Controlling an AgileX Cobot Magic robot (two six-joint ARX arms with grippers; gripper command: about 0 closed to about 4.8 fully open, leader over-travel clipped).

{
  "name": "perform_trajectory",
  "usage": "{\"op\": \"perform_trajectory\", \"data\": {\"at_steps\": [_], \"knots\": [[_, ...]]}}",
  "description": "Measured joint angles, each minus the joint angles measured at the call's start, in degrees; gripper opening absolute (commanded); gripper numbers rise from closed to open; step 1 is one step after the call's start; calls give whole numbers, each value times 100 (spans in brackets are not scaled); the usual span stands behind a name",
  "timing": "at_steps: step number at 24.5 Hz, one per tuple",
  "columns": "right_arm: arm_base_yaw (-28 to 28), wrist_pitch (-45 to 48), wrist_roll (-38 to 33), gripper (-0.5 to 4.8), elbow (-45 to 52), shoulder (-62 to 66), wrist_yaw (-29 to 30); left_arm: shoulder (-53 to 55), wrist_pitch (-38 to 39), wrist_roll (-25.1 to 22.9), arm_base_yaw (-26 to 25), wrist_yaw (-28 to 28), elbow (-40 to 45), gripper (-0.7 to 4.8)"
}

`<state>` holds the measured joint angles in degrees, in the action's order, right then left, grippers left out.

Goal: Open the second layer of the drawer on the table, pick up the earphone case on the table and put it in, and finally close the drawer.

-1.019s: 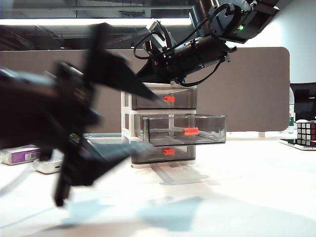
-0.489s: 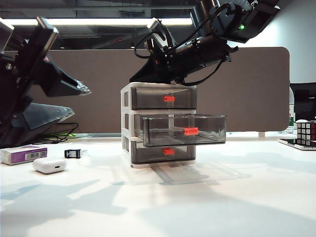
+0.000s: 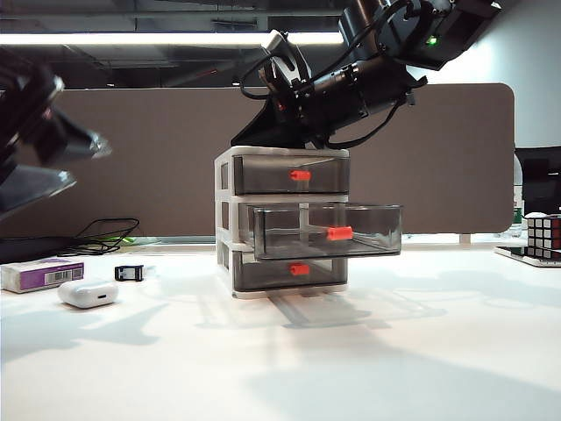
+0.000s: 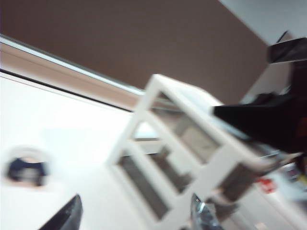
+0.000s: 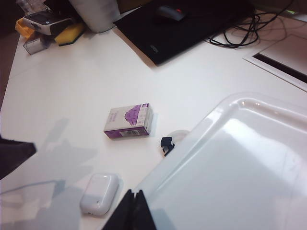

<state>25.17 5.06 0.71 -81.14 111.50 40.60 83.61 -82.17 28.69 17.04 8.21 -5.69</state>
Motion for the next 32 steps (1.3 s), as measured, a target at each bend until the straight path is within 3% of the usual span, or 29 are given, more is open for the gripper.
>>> {"op": "perform_trajectory", "data": {"at_steps": [1,3,6,12,17,20,24,32], "knots": [[0,-17,-2,-3,0,-9,7,2,94,-140,-76,61,0,372],[-2,-52,0,-3,0,-17,50,2,240,-966,-212,341,4,479],[-2,-63,0,-3,0,-17,85,2,310,-2179,-238,334,2,479],[-4,-94,0,-3,0,-26,190,4,1471,-3296,-551,173,-9,479],[-4,-98,0,-3,0,-26,190,9,3014,-3939,-568,402,-756,479],[-4,-111,0,-3,0,-28,197,11,4044,-4094,-568,424,-1320,479],[-4,-127,0,-3,0,-31,197,164,4911,-4568,-579,426,-1565,479],[-4,-155,0,-3,0,-37,199,452,4966,-4778,-597,466,-1648,479]]}}
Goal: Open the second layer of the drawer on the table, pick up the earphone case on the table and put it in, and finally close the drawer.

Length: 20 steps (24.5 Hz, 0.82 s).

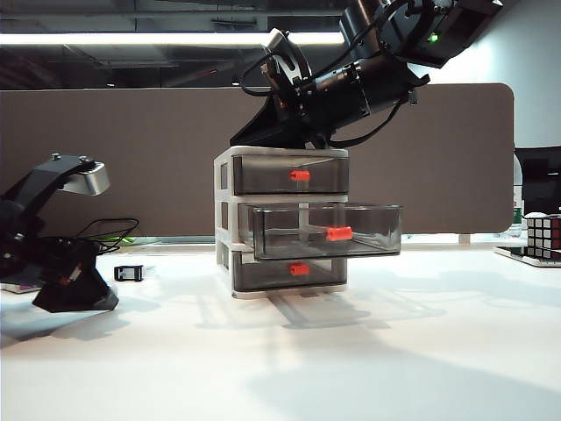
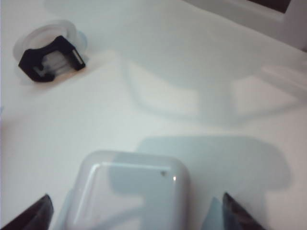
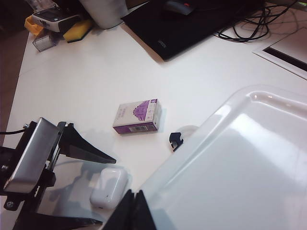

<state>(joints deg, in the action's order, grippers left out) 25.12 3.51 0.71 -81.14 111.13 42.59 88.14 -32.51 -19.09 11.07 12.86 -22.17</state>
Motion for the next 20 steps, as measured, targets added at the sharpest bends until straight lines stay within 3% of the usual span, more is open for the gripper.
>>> {"op": "perform_trajectory", "data": {"at_steps": [9,10,15,20], "knots": [[0,-4,0,-3,0,0,2,297,-219,-20,0,42,-149,473],[0,-4,0,-3,0,0,2,297,-219,-20,0,39,-149,420],[0,-4,0,-3,0,0,0,302,-197,-39,2,57,-144,263],[0,-7,0,-3,0,0,-4,299,-216,-63,2,44,-146,174]]}}
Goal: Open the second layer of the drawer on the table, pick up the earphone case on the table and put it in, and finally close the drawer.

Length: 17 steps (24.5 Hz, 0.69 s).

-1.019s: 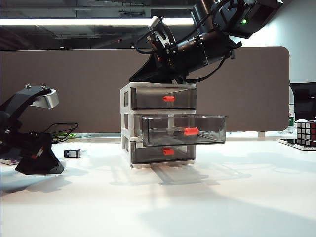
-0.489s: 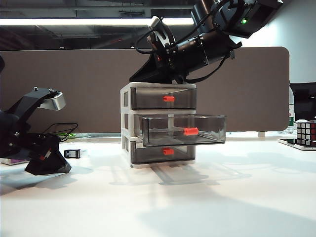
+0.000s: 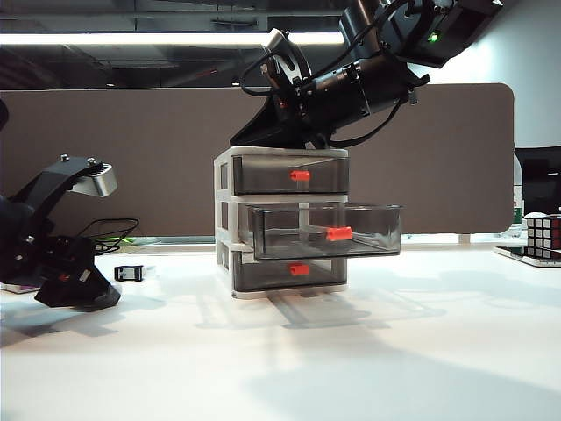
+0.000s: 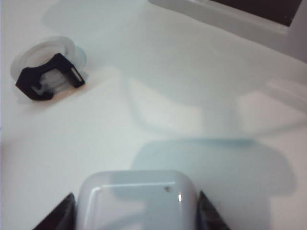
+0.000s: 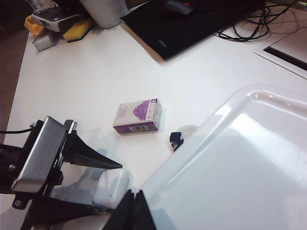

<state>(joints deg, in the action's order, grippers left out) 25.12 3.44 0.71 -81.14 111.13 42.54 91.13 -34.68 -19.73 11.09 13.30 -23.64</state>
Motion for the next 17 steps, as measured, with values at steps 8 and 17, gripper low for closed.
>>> {"op": "perform_trajectory", "data": {"at_steps": [8,17], "knots": [[0,-2,0,-3,0,-2,-4,-256,219,17,4,-63,44,175],[4,-9,-2,-3,0,-7,-151,-2529,1714,22,472,-55,37,183]]}}
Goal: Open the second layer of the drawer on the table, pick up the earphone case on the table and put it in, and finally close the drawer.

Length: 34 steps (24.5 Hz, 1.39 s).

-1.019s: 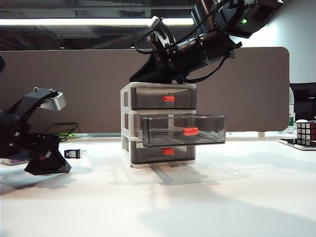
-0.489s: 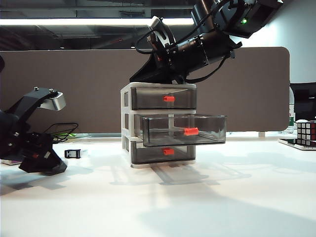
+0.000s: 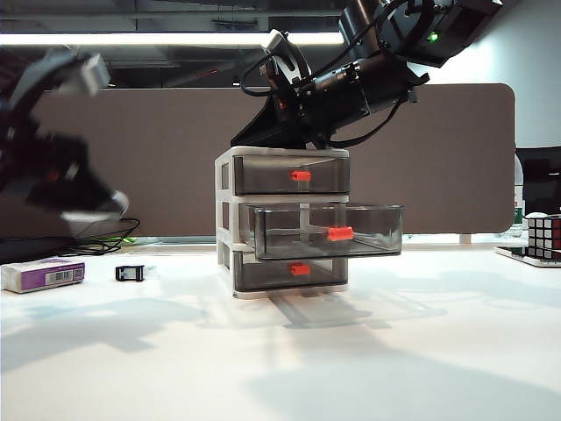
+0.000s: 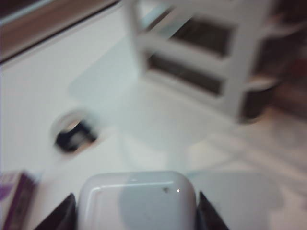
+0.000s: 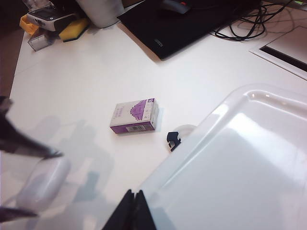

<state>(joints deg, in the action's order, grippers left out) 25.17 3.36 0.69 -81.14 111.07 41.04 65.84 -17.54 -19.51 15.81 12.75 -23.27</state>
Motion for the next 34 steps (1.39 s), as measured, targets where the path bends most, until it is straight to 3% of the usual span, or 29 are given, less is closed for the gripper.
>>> {"op": "perform_trajectory", "data": {"at_steps": [9,10,11,12,15,19,21,24,29,34], "knots": [[2,39,-2,-3,2,2,-13,-584,74,0,1467,-105,-98,191],[11,42,-2,-3,2,2,-20,-562,68,-11,1502,-219,-118,223],[24,39,-2,-3,2,2,-24,-551,72,-15,1502,-326,-129,301],[22,37,-4,-3,2,2,-31,-538,76,-13,1488,-422,-140,457],[26,28,-15,-3,2,2,-26,-492,153,-249,1191,-1119,-144,479],[31,15,-17,-3,0,2,-28,-348,103,-391,455,-1388,-149,479],[31,15,-17,-3,0,2,-24,-256,-46,-284,46,-1287,-146,479],[33,9,-20,-3,0,0,-24,4,-872,208,-706,-752,-155,479],[33,11,-17,-3,0,2,-26,737,-1217,479,-949,-254,-483,479],[35,11,-17,-3,-2,2,-24,1419,-1331,501,-914,-131,-804,479]]}}
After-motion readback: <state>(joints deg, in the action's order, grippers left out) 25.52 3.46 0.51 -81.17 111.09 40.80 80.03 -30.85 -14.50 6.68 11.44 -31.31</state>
